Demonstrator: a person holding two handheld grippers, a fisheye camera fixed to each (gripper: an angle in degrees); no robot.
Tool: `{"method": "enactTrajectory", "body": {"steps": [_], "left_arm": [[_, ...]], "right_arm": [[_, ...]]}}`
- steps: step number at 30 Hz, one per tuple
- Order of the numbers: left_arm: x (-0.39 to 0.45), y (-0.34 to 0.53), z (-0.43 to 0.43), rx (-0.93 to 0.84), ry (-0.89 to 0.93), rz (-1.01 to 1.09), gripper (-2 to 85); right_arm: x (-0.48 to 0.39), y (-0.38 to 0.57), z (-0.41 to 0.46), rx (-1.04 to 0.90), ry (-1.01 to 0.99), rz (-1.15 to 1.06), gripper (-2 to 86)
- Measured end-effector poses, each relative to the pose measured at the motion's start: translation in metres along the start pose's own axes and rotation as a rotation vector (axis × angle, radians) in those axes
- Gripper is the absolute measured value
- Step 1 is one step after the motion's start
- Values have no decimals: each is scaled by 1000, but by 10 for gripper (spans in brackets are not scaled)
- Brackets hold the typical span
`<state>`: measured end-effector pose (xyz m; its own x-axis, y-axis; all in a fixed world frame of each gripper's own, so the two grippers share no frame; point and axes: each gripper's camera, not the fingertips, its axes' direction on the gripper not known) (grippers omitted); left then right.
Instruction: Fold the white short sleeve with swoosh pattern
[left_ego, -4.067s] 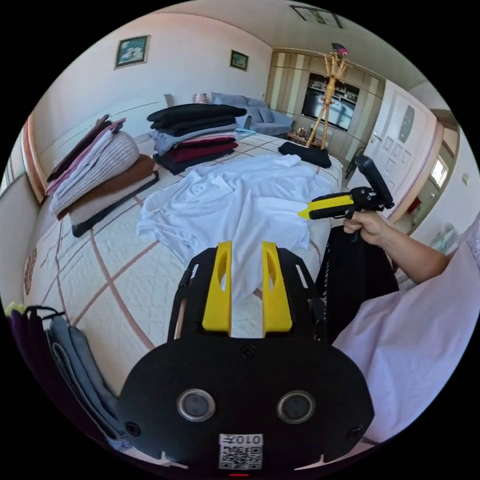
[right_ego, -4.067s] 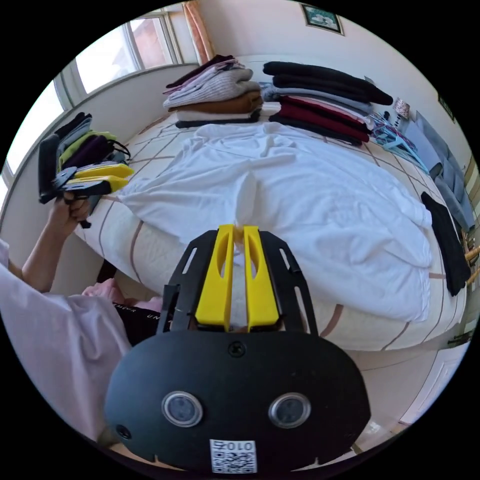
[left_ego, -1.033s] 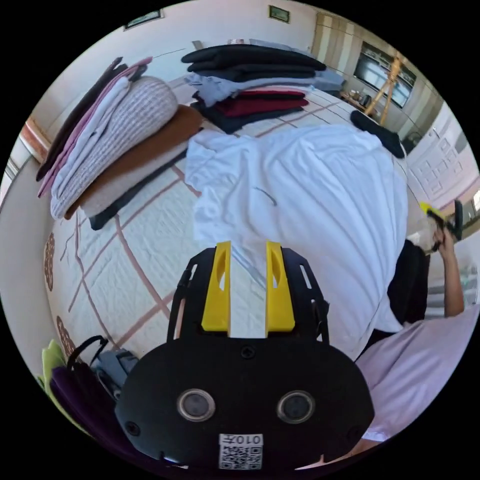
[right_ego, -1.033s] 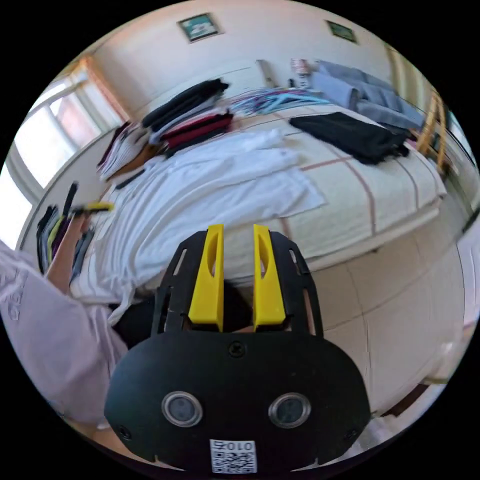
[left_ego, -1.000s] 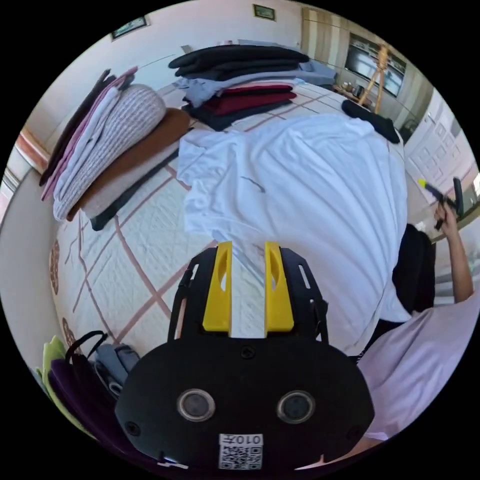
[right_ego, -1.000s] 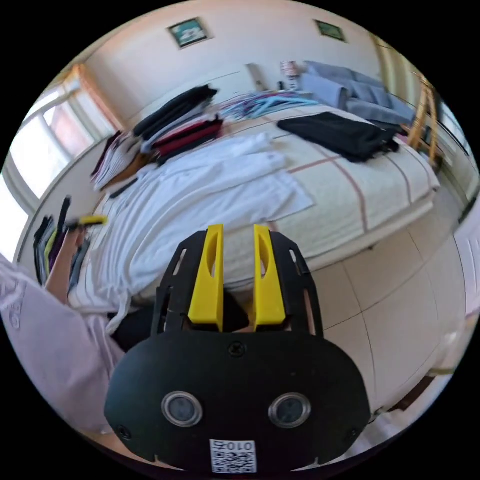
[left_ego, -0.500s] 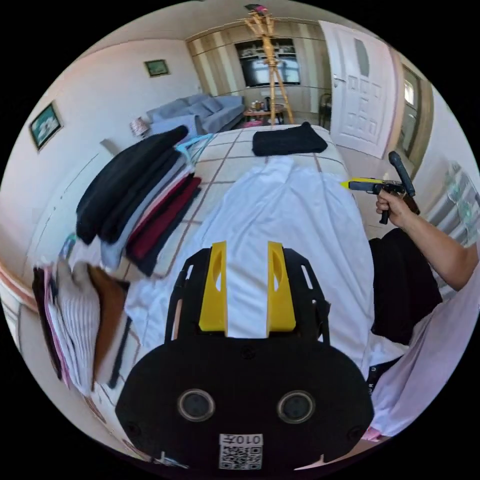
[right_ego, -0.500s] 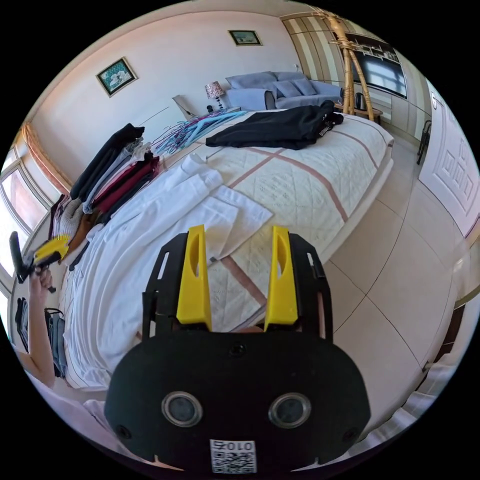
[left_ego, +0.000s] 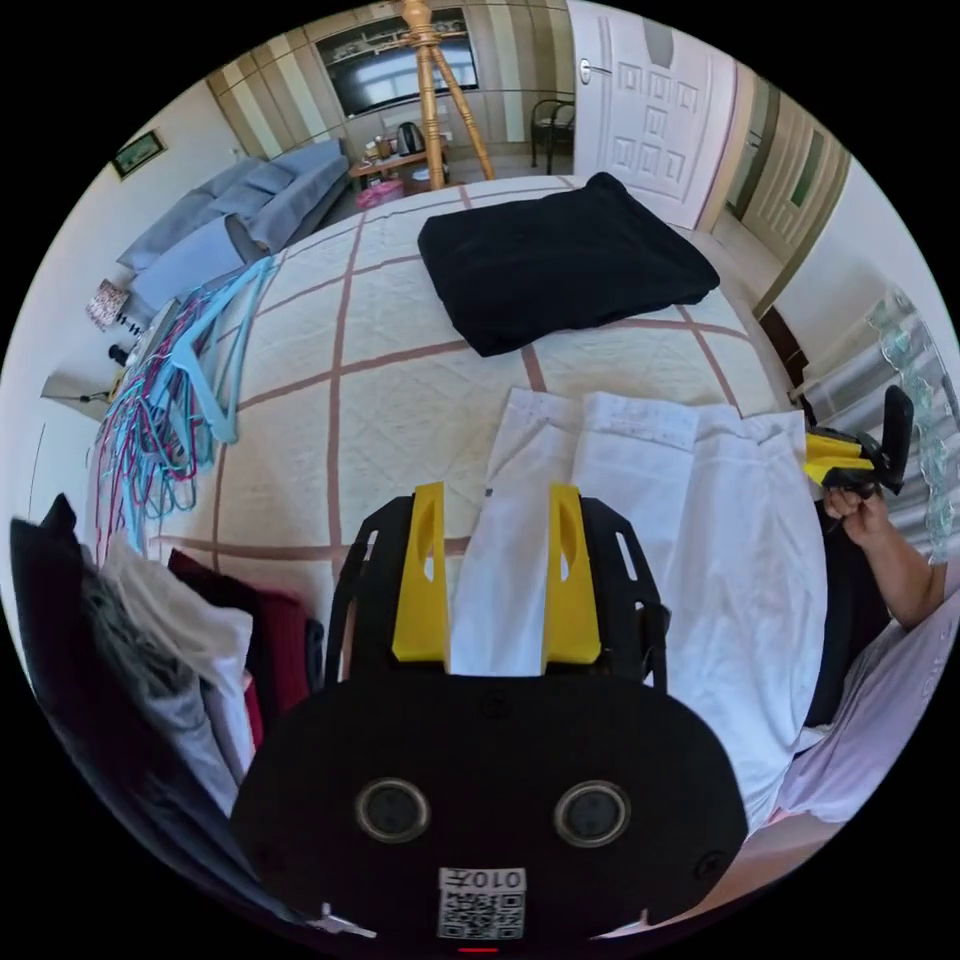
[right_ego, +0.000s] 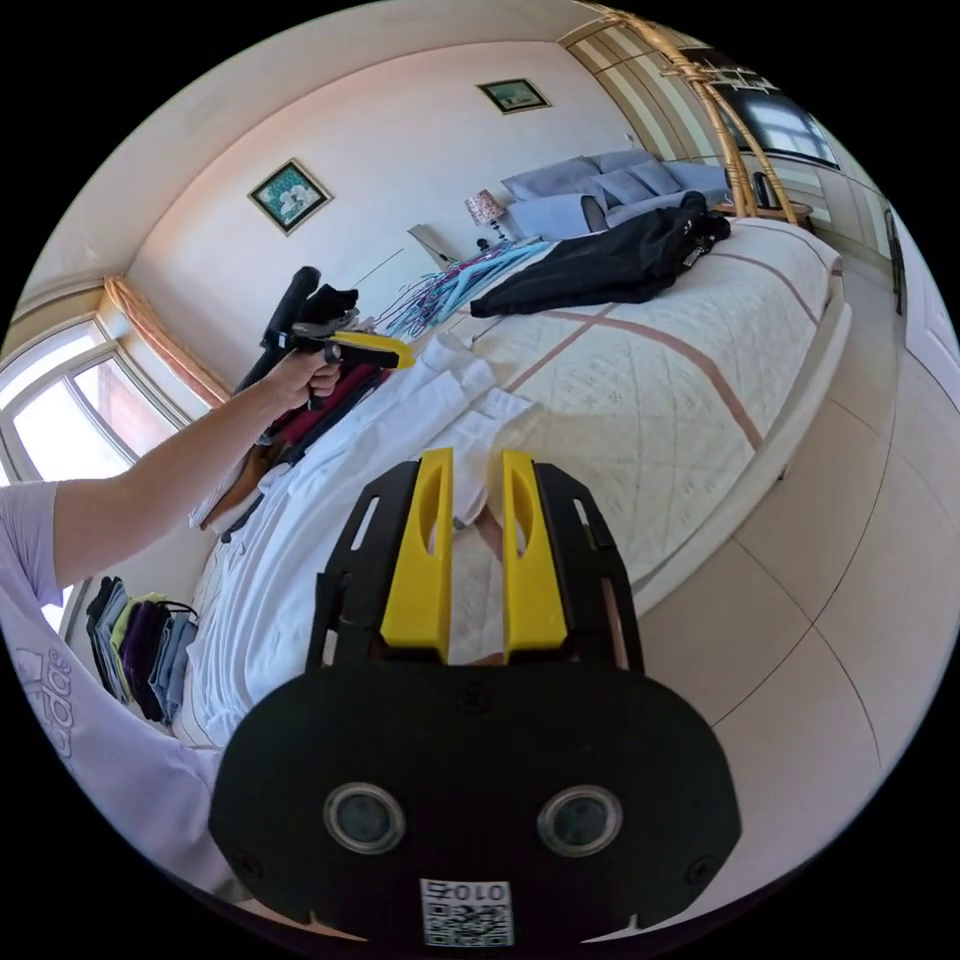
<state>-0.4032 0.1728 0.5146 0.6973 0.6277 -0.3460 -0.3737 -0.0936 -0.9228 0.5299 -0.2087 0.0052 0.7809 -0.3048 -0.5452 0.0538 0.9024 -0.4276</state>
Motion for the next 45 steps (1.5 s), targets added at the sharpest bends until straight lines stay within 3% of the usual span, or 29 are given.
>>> {"method": "enactTrajectory", "body": {"steps": [10,14,18,25,32,41,45], "left_arm": [[-20,-19,46,-36,170,133,98],[-43,-16,54,-10,263,54,55],[-58,-1,51,90,370,2,16],[-69,8,16,181,221,-53,30],[-108,19,-32,245,-109,-345,37],[-87,-20,44,50,-312,-267,10],[-89,-15,56,112,-322,-344,0]], "right_arm": [[32,-1,4,1,-53,11,75],[27,-3,8,5,-50,16,78],[15,-8,17,-18,84,6,57],[20,-17,-9,-28,90,-24,35],[54,-3,-71,38,48,24,34],[80,8,-25,-69,156,24,35],[77,6,-41,-1,147,6,36]]}}
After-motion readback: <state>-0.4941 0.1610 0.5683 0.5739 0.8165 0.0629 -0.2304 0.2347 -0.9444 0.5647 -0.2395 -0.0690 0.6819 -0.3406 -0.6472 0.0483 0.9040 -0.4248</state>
